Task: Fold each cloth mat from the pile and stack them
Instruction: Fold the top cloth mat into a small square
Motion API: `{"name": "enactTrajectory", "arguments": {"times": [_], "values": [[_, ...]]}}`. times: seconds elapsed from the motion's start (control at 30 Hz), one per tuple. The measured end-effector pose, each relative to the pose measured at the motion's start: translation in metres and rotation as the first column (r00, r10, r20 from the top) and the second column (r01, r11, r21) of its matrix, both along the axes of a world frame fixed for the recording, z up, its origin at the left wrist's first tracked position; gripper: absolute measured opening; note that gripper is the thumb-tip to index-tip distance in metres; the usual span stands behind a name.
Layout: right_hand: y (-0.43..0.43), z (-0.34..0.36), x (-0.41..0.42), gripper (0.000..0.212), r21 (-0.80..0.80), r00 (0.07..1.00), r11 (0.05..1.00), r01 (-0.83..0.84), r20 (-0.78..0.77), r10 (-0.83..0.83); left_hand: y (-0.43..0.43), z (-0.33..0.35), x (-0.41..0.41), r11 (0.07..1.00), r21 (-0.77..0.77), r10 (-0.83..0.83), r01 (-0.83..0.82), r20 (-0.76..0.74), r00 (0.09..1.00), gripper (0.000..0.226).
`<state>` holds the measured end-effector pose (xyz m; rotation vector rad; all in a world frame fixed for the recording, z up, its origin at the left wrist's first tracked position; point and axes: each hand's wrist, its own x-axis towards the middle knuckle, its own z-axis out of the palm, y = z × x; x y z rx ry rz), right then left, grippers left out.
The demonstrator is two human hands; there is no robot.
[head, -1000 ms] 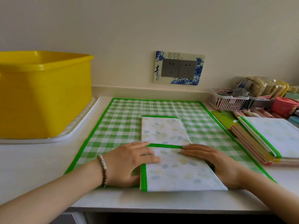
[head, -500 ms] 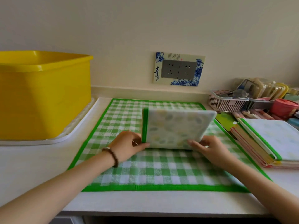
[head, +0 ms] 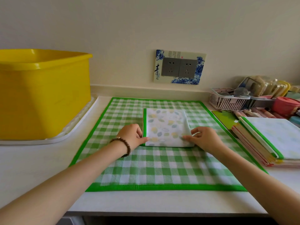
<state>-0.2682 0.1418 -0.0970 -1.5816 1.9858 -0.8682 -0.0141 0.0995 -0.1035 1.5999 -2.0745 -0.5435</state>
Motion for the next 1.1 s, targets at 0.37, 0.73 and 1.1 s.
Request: {"name": "enactTrajectory", "arguments": {"times": [0.37,0.73,1.1], "values": [[-0.009,0.01,0.005,0.053,0.114,0.998,0.993,0.024,-0.065,-0.017,-0.028,-0.001,-0.039,0.979,0.021,-0.2,0.202,0.269,0.942,0.048],[-0.041,-0.004,0.079,0.053,-0.016,0.806,0.985,-0.172,-0.577,0.131,-0.031,-0.016,-0.045,0.991,0.02,-0.128,0.132,0.408,0.904,0.051],[-0.058,-0.022,0.047,0.061,0.225,0.777,0.964,-0.142,-0.578,0.25,-0.03,-0.011,-0.044,0.99,0.016,-0.135,0.143,0.451,0.882,0.051]]}}
